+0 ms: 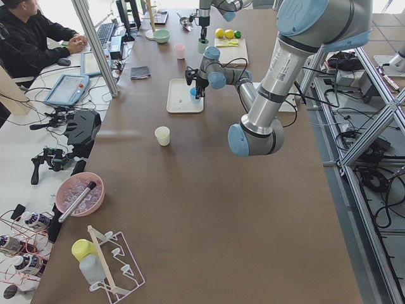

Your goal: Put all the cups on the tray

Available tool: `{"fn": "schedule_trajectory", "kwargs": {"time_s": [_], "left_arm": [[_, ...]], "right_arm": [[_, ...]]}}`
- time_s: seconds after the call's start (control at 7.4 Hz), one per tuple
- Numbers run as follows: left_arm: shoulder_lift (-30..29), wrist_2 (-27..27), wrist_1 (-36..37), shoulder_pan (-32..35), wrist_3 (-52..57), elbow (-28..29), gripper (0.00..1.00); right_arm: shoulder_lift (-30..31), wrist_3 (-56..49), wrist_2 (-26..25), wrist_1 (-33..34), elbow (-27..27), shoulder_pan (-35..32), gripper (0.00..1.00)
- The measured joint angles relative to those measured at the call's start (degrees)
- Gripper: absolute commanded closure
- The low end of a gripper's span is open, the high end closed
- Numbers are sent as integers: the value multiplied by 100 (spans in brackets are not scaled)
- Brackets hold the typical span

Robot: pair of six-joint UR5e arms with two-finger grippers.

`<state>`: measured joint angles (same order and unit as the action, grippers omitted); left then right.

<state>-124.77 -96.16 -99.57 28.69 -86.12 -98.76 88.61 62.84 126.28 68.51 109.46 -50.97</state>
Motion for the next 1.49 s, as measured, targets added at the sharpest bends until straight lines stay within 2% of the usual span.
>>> {"fn": "schedule_trajectory", "kwargs": {"time_s": [0.54, 0.68, 0.81, 1.22, 1.49], "left_arm": [[-79, 0, -106, 220, 190, 219, 100], [-138, 1, -255, 222, 183, 395, 43], [-162, 1, -407, 224, 174, 520, 2], [-136, -79, -498, 415, 353, 405, 2], [114, -589, -467, 880, 899, -46, 2]], "right_arm": [[-281, 8, 93, 40, -17, -87, 100], [-442, 35, 96, 113, -29, -81, 100], [-678, 84, 97, 309, -34, -74, 100], [-1391, 175, 81, 927, -71, 30, 100], [-2053, 727, -75, 1074, -269, 381, 100]]}}
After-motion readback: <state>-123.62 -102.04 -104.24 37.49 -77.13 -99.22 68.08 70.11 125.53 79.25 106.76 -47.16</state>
